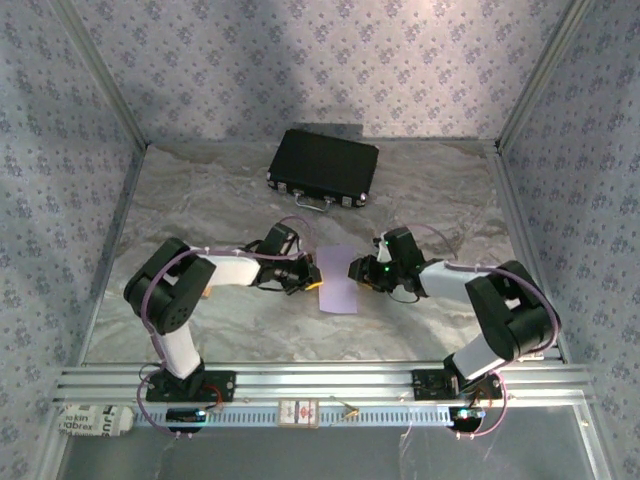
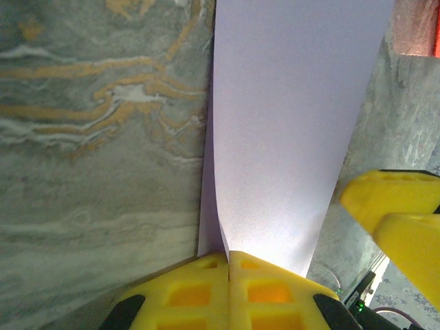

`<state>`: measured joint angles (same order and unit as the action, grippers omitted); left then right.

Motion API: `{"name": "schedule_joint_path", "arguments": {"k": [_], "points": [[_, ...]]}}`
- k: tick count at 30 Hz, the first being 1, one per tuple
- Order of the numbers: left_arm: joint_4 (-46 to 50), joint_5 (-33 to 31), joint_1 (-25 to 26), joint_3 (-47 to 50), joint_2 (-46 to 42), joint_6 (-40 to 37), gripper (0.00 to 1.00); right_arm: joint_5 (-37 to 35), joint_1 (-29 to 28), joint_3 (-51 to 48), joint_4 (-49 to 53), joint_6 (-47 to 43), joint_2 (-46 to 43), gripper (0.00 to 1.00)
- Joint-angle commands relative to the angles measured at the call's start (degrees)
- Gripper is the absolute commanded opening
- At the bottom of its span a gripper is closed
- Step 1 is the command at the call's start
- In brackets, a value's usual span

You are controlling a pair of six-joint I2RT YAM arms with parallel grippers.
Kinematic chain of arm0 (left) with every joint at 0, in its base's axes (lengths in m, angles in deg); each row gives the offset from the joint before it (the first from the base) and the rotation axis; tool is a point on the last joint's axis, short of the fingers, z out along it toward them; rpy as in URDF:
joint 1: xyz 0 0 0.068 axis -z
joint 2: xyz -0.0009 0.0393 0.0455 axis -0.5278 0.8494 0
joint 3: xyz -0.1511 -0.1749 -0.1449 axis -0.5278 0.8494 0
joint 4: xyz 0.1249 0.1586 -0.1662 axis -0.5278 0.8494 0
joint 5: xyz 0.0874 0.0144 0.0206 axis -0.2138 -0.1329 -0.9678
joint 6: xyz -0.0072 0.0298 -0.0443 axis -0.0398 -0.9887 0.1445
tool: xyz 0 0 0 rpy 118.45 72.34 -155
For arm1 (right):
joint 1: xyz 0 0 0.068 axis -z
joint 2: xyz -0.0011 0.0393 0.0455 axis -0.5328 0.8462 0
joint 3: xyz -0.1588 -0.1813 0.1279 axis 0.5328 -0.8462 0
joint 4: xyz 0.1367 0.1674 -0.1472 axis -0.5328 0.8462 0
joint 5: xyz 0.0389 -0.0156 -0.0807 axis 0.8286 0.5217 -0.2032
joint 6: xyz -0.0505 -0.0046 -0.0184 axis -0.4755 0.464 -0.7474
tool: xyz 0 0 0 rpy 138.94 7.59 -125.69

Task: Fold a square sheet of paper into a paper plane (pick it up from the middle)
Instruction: Third fold the triangle at the center of the table.

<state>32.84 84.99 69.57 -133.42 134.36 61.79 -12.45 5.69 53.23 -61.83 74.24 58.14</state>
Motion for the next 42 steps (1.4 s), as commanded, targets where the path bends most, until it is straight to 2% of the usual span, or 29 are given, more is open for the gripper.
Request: {"name": "schedule_joint_path", "arguments": {"k": [1,5,13,25,34,42], "points": [[0.17,-1.02,-0.69,1.23,-2.44,0.62,0.04,-3.28,-0.10,-0.17,3.99,-2.05,-2.96,0.52],[-0.09,-1.26,-1.23,2.08,-3.59,0.63,0.04,-7.46,-1.16,0.47,7.26,-4.02,-6.41,0.62],[-0.38,-1.09,-1.94,2.98,-4.75,0.36,0.04,-23.09,-9.23,4.07,16.03,-13.85,-13.28,0.63],[-0.53,-1.28,-2.19,3.27,-5.10,0.54,0.04,-39.36,-22.57,3.07,11.48,-28.17,-16.65,0.65],[-0.58,-1.01,-2.29,3.29,-4.88,0.85,0.04,-40.73,-31.62,-2.46,1.86,-43.97,-16.89,0.61],[-0.27,-0.93,-2.21,3.26,-5.10,1.13,0.04,-43.14,-38.00,-2.92,-1.75,-49.52,-12.06,0.61]]}}
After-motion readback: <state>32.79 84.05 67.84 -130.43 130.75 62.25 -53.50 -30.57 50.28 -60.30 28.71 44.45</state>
